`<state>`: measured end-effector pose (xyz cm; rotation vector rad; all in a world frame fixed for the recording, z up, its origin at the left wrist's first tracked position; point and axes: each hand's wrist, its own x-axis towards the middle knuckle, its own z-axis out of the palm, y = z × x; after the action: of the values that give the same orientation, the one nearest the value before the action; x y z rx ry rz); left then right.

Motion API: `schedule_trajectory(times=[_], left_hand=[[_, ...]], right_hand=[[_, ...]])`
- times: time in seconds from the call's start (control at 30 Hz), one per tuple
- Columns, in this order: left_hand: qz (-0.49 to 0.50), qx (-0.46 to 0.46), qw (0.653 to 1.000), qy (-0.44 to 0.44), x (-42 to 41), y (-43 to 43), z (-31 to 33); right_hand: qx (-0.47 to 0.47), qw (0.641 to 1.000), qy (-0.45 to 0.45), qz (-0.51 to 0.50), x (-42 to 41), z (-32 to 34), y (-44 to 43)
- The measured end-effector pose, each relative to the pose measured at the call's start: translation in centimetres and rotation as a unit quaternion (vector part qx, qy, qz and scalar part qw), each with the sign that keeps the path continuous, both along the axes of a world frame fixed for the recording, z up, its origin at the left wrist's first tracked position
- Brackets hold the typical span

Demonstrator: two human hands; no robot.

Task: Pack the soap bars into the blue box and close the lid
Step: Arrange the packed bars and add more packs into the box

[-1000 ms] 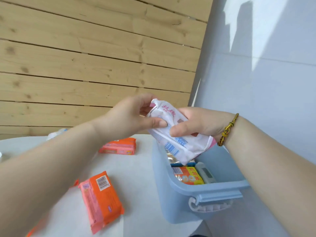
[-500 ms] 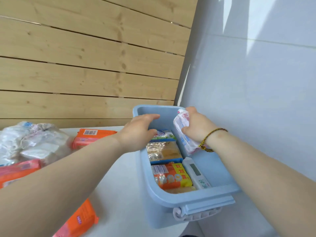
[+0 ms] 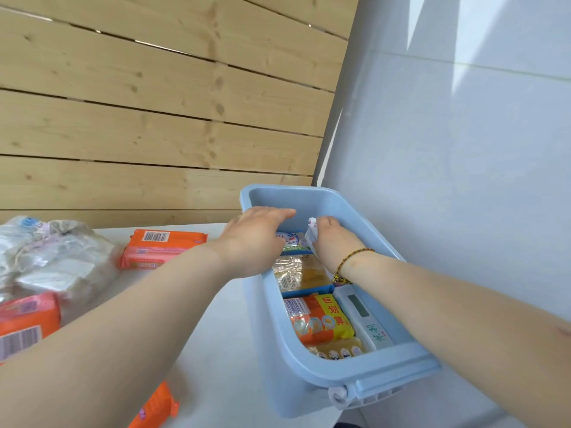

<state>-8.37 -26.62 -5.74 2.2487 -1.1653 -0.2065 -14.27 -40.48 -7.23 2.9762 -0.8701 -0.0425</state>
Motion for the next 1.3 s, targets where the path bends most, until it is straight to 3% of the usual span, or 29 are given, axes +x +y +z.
schedule_trajectory(times=[0.23, 0.4, 0.5, 0.7, 0.9, 1.1, 1.3], left_hand=[[0.003, 0.004, 1.000, 0.002, -0.1, 0.1, 0.0], [-0.001, 0.004, 1.000, 0.004, -0.1, 0.2, 0.0], [0.000, 0.001, 1.000, 0.003, -0.2, 0.2, -0.1], [0.000, -0.009, 1.000, 0.015, 0.1, 0.0, -0.4], [-0.001, -0.019, 1.000, 0.019, 0.0, 0.0, -0.3], [0.012, -0.027, 0.999, 0.020, 0.0, 0.0, -0.5], [0.018, -0.036, 0.999, 0.030, -0.1, 0.0, -0.5]], right_hand=[[-0.008, 0.998, 0.051, 0.027, -0.5, 1.9, 0.8], [0.067, 0.977, 0.203, 0.005, -2.9, 2.7, 1.3], [0.036, 0.963, 0.268, 0.019, -2.6, 2.2, 1.2], [0.058, 0.943, 0.325, 0.037, -0.4, 1.7, 0.4], [0.118, 0.942, 0.313, 0.010, -0.6, 2.1, 0.0], [0.112, 0.969, 0.218, 0.021, -0.6, 1.9, -0.2], [0.092, 0.954, 0.285, 0.035, -0.6, 2.0, -0.3]])
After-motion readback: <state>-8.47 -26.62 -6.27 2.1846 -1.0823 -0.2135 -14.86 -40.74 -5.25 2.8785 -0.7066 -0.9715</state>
